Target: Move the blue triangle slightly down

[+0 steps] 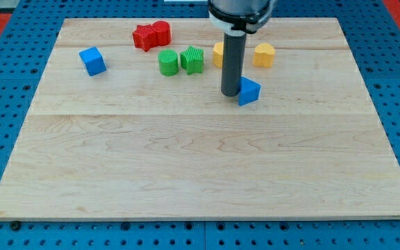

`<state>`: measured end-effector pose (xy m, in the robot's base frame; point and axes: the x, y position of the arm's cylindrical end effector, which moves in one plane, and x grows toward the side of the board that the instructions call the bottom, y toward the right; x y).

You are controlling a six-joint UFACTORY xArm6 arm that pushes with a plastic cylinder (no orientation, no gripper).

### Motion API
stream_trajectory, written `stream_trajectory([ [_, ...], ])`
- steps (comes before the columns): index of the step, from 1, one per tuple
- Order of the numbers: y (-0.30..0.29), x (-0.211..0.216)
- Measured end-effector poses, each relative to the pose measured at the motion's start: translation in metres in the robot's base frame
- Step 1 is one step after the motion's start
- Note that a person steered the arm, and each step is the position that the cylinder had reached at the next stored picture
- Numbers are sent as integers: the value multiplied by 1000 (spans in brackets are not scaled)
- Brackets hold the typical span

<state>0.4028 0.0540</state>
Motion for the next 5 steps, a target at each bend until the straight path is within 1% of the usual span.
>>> stream_trajectory([
  [1, 29, 22],
  [2, 27, 23],
  [3, -7, -1],
  [4, 30, -37],
  [5, 72, -16],
])
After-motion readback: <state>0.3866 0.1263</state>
